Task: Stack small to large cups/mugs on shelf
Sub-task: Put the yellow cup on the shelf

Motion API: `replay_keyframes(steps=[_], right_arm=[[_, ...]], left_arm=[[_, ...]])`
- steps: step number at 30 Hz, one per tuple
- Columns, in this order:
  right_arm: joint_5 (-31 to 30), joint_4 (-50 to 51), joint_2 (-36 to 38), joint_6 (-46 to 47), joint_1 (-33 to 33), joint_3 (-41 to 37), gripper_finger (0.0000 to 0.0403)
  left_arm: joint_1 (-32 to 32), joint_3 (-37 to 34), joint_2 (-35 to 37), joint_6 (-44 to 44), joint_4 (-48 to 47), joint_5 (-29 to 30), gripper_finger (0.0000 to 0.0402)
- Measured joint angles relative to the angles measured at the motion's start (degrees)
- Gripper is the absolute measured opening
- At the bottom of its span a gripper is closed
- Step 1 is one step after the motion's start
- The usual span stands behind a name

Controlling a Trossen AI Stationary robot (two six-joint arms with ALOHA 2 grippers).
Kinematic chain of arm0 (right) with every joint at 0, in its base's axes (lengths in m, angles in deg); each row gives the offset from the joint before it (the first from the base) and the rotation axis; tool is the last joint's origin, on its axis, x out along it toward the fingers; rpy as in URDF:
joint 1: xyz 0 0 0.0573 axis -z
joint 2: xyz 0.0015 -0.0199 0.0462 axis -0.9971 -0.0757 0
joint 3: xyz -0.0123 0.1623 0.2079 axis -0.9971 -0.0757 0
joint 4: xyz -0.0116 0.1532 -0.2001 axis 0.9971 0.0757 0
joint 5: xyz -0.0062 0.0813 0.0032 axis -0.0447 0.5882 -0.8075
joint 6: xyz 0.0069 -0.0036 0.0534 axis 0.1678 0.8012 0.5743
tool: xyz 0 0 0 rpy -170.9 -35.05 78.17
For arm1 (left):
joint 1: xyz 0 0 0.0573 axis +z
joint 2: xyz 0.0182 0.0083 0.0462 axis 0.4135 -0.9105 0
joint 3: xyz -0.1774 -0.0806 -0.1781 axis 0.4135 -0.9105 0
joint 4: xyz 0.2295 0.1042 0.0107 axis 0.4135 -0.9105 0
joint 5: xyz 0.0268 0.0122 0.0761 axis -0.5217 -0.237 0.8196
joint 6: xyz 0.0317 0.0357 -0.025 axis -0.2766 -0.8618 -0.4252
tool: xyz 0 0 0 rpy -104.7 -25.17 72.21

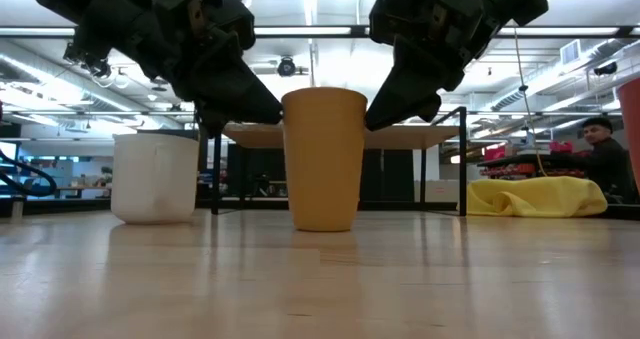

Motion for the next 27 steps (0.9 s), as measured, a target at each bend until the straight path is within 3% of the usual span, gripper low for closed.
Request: replay_keyframes(steps=[7, 16, 27], right_arm=[[-0.5, 0.9, 0.0, 0.2, 0.0, 0.3, 0.0082], [-0.5, 2.0, 0.0, 1.3, -1.3, 0.6, 0.0082], [-1.7, 3.5, 0.0, 1.5, -1.9, 0.5, 0.0082]], left_arm=[[0.0, 6.8, -7.1, -0.9, -3.7, -4.3, 0.0079], [0.3, 18.1, -12.9, -5.8, -12.6, -3.7, 0.0084], [-0.3, 19.9, -13.1, -5.4, -18.7, -4.1, 0.0074]])
